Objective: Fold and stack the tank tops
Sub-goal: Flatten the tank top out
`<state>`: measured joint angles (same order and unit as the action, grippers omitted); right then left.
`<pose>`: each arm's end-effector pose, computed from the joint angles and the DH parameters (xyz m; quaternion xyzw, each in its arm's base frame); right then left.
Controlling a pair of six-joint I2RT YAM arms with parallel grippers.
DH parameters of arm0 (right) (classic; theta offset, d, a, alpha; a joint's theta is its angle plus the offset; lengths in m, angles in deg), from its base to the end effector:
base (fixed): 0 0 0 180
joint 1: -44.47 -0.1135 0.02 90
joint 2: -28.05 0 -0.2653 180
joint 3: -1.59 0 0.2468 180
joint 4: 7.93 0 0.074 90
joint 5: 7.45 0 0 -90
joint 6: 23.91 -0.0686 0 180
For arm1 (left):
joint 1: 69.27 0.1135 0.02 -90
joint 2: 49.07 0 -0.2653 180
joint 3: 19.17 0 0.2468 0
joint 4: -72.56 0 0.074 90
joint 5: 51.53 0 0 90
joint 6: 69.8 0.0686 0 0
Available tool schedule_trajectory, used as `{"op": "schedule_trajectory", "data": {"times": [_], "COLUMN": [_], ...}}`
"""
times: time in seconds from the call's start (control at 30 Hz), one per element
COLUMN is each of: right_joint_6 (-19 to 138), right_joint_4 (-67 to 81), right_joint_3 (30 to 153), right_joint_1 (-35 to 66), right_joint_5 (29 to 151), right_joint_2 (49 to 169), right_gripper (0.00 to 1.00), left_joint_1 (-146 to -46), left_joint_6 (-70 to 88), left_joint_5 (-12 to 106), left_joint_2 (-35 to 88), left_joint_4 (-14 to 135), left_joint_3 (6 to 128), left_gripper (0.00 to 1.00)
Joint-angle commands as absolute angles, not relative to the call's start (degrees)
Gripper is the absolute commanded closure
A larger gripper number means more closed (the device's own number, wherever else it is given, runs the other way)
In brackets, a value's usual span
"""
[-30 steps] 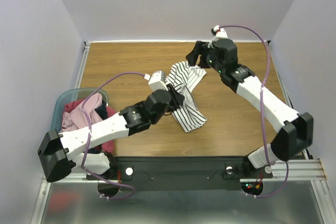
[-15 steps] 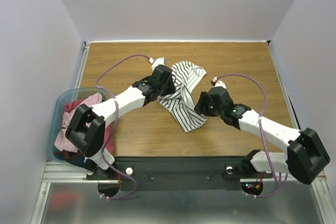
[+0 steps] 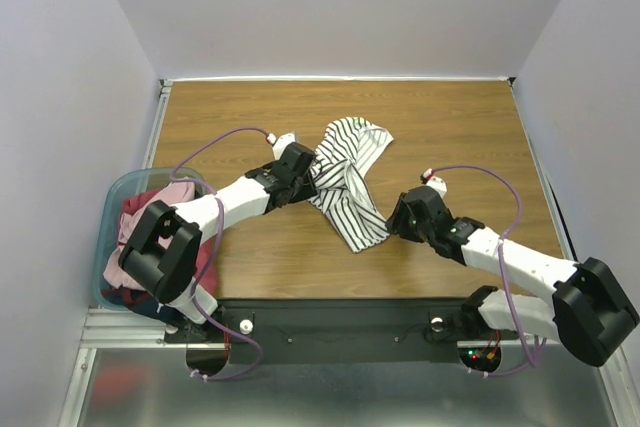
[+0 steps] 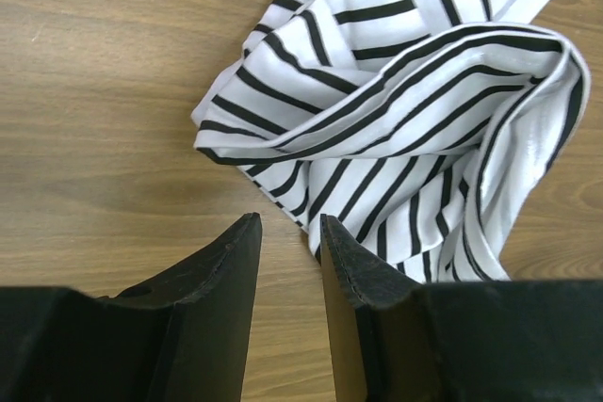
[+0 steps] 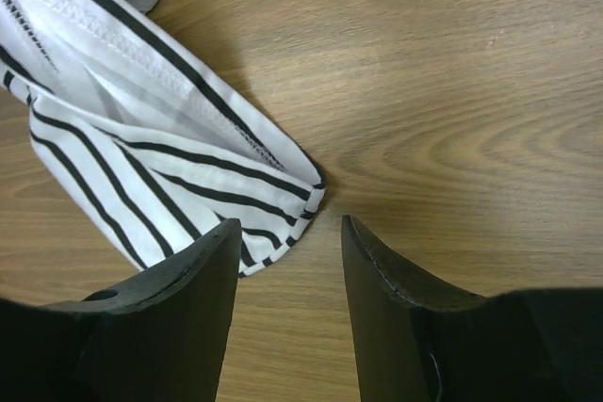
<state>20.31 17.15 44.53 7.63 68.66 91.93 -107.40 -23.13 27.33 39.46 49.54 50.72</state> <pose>0.1950 0.1255 0.1623 0.1169 0.9141 0.1612 0.3532 0.2856 -0.2073 0.2059 -0.0809 0.9053 -0.1988 0.3666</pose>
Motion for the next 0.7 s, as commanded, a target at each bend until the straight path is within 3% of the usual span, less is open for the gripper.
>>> {"op": "schedule_trajectory", "data": {"times": [0.0, 0.4, 0.67], "right_joint_6": [18.2, 17.1, 16.6], "right_joint_4": [13.7, 8.2, 6.7], "right_joint_3": [44.1, 42.9, 42.7], "right_joint_1": [7.5, 7.5, 7.4], "right_joint_5": [64.7, 66.6, 66.5], "right_joint_2": [93.6, 99.1, 101.6], "right_gripper": [0.47, 0.48, 0.6], "left_joint_1": [-106.6, -103.7, -102.7], "left_joint_6": [-24.1, -23.6, -23.5], "left_joint_5": [27.0, 28.6, 29.0], "left_joint_2": [36.5, 37.7, 40.2], "left_joint_4": [51.9, 53.9, 56.2], "left_joint_3": [49.1, 47.1, 47.3], "left_gripper": [0.57, 0.57, 0.57]}}
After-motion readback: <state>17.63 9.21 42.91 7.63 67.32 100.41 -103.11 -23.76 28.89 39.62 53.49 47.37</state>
